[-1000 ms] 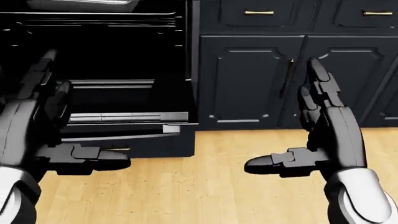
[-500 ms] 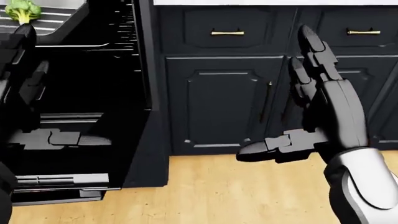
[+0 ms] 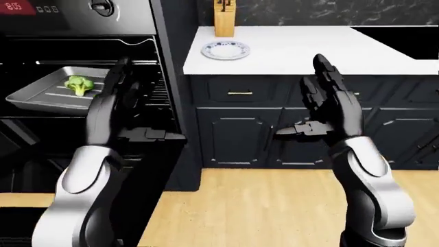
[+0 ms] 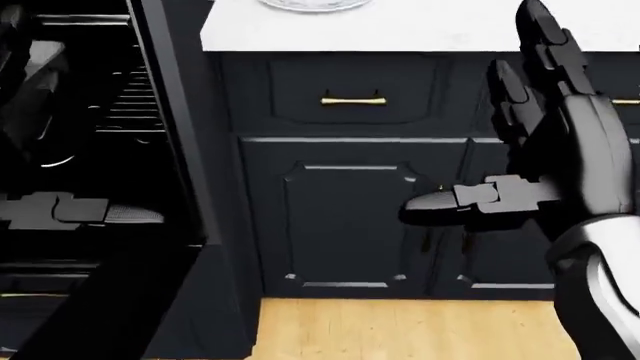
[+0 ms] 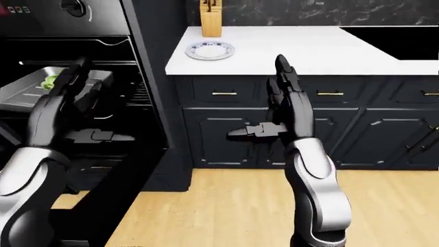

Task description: Pick the broccoli from the top rack in the oven and place it on the plate on the counter.

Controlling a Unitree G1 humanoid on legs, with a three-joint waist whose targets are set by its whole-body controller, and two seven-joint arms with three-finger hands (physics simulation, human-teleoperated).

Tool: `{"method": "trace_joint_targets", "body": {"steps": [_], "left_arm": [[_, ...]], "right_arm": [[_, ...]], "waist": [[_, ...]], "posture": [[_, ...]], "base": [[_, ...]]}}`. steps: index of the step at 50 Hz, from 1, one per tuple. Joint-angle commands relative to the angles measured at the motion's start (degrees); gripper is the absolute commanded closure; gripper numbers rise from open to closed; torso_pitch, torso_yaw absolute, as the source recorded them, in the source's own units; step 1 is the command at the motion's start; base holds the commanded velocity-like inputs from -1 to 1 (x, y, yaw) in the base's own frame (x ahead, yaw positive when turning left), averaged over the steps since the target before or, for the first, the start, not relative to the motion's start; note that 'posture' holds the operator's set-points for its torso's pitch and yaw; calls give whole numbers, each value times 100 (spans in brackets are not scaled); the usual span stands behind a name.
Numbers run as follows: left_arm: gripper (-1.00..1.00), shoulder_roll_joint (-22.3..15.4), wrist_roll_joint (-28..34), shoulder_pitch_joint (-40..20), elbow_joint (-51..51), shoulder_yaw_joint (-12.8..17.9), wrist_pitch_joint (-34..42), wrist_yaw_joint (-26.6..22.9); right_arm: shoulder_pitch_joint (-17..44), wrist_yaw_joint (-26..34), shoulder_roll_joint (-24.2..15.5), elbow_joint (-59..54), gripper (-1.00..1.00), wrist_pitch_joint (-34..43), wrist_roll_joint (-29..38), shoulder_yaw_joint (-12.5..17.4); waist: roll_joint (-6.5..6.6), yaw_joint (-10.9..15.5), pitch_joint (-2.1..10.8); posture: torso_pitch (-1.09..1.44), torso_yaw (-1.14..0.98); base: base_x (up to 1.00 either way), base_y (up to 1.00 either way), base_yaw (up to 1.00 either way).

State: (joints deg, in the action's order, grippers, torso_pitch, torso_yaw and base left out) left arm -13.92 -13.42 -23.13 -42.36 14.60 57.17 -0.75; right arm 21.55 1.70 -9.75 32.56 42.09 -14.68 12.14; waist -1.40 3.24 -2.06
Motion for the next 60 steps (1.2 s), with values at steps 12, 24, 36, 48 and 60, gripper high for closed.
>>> {"method": "trace_joint_targets", "body": {"steps": [12, 24, 36, 48, 60], "left_arm": [[-100, -45, 3, -105, 46, 25, -173, 61], [-100, -86, -71, -166, -142, 87, 43, 78], [-100, -140, -150, -284, -292, 118, 271, 134], [-100, -145, -167, -262, -365, 118, 328, 116], [-100, -163, -217, -236, -397, 159, 351, 118]], "right_arm": [[496, -107, -205, 288, -100, 154, -184, -192], [451, -43, -249, 722, -100, 400, -160, -43], [647, -255, -574, 1487, -100, 1104, -721, 286], [1257, -533, -705, 2083, -100, 1929, -1164, -3], [1287, -9, -563, 1679, -100, 1735, -466, -328]], "waist": [[-121, -225, 49], [189, -4, 115], [-213, -222, 133], [664, -187, 161], [-238, -156, -17]], "posture": [[0, 0], [0, 0], [0, 0], [0, 0], [0, 0]], "base": [[29, 0, 100], [24, 0, 100], [0, 0, 100], [0, 0, 100], [0, 0, 100]]}}
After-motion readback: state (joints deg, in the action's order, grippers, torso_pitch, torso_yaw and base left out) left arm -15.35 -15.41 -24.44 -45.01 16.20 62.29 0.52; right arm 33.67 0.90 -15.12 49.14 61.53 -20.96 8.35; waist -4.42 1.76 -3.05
